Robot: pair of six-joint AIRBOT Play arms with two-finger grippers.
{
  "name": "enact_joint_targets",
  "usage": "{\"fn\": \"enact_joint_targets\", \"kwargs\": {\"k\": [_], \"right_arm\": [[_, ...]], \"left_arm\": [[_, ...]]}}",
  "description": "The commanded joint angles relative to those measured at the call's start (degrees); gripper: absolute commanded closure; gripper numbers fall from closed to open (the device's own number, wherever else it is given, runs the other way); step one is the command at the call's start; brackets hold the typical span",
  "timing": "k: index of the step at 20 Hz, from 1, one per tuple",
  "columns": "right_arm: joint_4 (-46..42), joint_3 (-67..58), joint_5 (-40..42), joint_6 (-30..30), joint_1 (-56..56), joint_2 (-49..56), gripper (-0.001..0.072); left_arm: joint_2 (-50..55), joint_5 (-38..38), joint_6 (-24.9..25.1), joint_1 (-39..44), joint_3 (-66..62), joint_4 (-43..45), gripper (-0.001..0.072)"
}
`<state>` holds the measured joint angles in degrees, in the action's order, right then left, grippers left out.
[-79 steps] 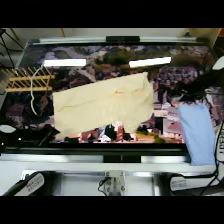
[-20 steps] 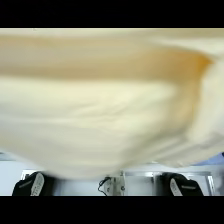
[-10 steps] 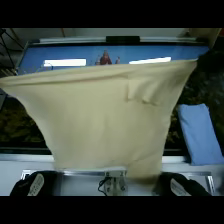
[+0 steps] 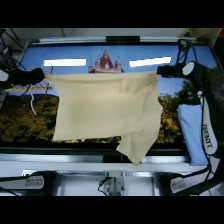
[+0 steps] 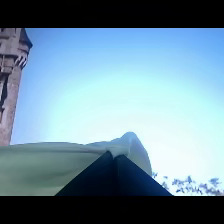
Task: Fold the shirts.
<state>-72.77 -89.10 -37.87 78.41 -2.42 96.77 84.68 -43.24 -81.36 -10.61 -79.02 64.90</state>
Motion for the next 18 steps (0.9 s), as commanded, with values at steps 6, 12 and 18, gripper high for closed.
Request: {"fn": "enact_joint_targets", "kwargs": {"k": [6,12,18], "right_arm": [[0.2,0.1,-4.8,3.7,0.3,3.7,0.0658],[-1.2,1.7,-29.0,5.8,-0.2,0.4,0.0659],[-6.1,6.0,-28.1,10.0,0.9,1.4,0.0659]], "left_arm": [[12.9,-2.6,-0.8,0.9,-7.1,-0.3,0.0674],[11.2,-24.3,2.8,-1.5,-4.8,-0.1,0.0674],[11.2,-24.7,3.4,-2.9,1.2,-0.2,0.0674]]}}
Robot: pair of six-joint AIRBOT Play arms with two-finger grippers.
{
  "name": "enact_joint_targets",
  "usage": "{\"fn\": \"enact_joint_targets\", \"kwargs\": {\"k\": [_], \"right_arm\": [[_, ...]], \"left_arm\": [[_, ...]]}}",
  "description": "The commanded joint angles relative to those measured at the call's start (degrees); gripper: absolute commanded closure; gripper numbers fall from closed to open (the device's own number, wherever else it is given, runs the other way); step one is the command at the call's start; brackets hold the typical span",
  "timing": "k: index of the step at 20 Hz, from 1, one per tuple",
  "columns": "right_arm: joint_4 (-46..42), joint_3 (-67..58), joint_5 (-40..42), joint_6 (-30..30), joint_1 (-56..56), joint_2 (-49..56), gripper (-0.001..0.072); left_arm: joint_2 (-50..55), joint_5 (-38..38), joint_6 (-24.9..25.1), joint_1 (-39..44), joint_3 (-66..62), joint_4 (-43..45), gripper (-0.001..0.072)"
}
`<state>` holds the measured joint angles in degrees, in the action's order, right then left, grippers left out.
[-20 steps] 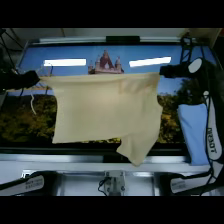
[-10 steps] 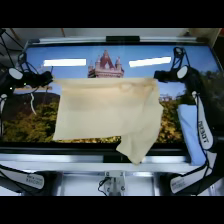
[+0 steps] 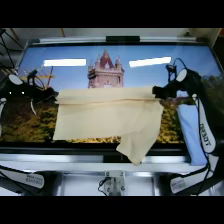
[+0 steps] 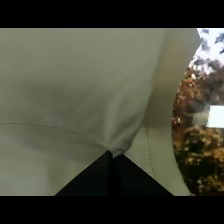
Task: Fold the shirts.
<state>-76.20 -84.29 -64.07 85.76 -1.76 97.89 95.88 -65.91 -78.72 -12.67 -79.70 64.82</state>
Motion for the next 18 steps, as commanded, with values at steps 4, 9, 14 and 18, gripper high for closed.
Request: {"fn": "enact_joint_targets", "kwargs": {"k": [4,9,14,18], "right_arm": [[-2.8,1.2,-0.1,3.7,0.3,0.3,0.0659],[-2.1,1.2,-0.2,5.2,0.1,1.6,0.0658],[-0.9,0.2,-3.4,3.2,-0.1,0.0,0.0287],[-8.5,-1.5,-13.5,2.1,-1.3,-6.4,0.0287]], "left_arm": [[0.1,-1.0,0.7,-1.7,1.8,-0.1,0.0674],[1.2,-0.7,0.5,-1.0,2.0,-0.3,0.0673],[1.5,-2.8,-0.2,-0.9,0.9,-2.8,0.0259],[-1.6,-13.1,0.6,-3.0,-4.1,-2.7,0.0260]]}}
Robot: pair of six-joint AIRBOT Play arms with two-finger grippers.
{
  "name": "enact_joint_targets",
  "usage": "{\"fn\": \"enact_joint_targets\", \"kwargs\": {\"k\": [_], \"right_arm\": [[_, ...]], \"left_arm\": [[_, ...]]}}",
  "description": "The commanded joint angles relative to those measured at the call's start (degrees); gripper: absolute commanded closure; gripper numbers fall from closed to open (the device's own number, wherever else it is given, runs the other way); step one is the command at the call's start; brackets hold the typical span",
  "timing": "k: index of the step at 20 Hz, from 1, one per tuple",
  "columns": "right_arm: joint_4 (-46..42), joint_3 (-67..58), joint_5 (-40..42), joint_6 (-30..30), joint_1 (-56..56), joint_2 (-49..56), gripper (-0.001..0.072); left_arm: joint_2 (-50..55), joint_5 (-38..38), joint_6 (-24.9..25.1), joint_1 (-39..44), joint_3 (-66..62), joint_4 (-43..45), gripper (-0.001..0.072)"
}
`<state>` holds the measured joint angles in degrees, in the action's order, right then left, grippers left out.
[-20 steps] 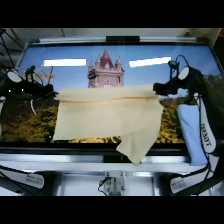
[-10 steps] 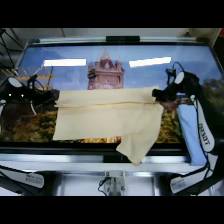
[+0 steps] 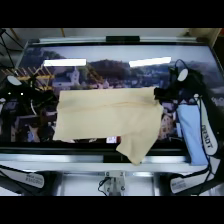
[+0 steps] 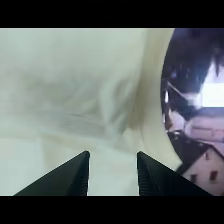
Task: Fold the shirts.
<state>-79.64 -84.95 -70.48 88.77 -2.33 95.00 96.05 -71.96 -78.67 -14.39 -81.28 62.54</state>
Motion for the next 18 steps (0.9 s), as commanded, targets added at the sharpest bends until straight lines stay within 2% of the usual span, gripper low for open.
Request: {"fn": "enact_joint_targets", "kwargs": {"k": [1,3,4,7,9,12,18], "right_arm": [[-7.6,-0.8,-10.8,-0.9,-2.0,-5.0,0.0287],[-8.3,1.9,-16.0,-1.9,-5.8,-8.4,0.0288],[-7.8,4.5,-16.6,-1.9,-7.9,-10.6,0.0287],[-5.9,13.0,-15.1,-2.7,-12.6,-18.1,0.0287],[-4.8,15.7,-14.6,-3.7,-13.6,-21.3,0.0288],[-2.4,15.9,-14.5,-3.8,-13.6,-22.4,0.0288],[-0.7,15.9,-14.3,-4.4,-13.6,-22.3,0.0288]], "left_arm": [[-3.4,-10.2,1.7,-2.3,-2.3,0.3,0.0260],[-7.3,-14.6,4.2,-4.8,2.5,0.9,0.0261],[-10.5,-14.5,4.5,-6.4,9.1,0.9,0.0261],[-21.7,-6.8,9.1,-11.9,31.7,0.6,0.0260],[-26.8,-3.0,11.7,-15.7,41.8,-0.3,0.0260],[-27.9,-0.6,15.2,-18.1,47.9,-3.4,0.0260],[-27.6,3.0,16.7,-18.1,50.2,-6.5,0.0265]]}}
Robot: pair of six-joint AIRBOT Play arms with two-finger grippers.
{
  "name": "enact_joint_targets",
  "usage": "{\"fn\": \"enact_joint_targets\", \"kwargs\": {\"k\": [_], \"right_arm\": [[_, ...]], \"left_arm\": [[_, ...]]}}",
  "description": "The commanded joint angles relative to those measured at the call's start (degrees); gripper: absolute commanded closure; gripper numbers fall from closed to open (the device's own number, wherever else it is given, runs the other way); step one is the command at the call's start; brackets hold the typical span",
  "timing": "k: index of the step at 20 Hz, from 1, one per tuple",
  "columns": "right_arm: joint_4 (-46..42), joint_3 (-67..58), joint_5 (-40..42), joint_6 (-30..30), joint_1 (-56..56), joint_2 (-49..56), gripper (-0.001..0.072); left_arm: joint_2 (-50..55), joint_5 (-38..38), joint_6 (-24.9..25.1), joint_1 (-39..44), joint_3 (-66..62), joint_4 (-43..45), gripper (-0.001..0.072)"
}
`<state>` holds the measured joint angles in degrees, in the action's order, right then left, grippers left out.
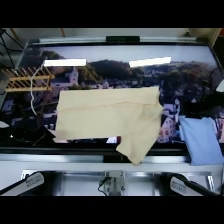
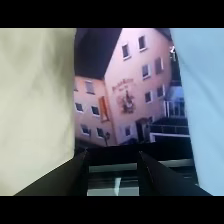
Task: Fold the shirts.
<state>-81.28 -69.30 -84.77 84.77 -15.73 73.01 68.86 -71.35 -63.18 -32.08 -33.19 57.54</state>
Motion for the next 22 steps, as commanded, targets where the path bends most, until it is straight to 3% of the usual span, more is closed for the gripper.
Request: {"fn": "enact_joint_targets", "kwargs": {"k": [1,2,6,7,8,10,12,17,22], "right_arm": [[0.9,0.3,0.0,-0.5,-0.2,-0.3,0.0288],[0.9,0.3,-0.1,-0.6,-0.2,-0.3,0.0288],[0.9,0.3,-0.1,-0.9,-0.2,-0.3,0.0288],[0.9,0.3,-0.1,-0.9,-0.2,-0.3,0.0288],[0.9,0.3,-0.1,-0.8,-0.2,-0.3,0.0288],[4.0,1.3,-1.0,-1.6,-0.2,-0.5,0.0286],[9.5,7.4,-0.4,-5.2,-0.2,-3.0,0.0201],[17.1,30.1,10.0,-6.3,-0.2,-8.6,0.0202],[19.8,38.9,16.3,-7.0,-0.1,-8.6,0.0220]], "left_arm": [[-0.4,3.6,1.2,-0.4,2.6,-2.2,0.0270],[-0.4,4.6,1.2,-0.4,3.1,-3.3,0.0277],[-0.4,7.0,1.0,-0.4,4.0,-5.6,0.0493],[-0.4,6.6,1.0,-0.4,4.0,-5.6,0.0637],[-0.4,6.2,1.0,-0.4,4.0,-5.7,0.0671],[-0.4,5.3,1.0,-0.4,3.9,-5.7,0.0672],[-0.4,4.7,1.0,-0.4,3.9,-5.8,0.0672],[-0.8,4.3,1.0,-0.4,3.9,-6.0,0.0672],[-0.8,3.9,1.0,-0.4,3.9,-6.6,0.0672]]}}
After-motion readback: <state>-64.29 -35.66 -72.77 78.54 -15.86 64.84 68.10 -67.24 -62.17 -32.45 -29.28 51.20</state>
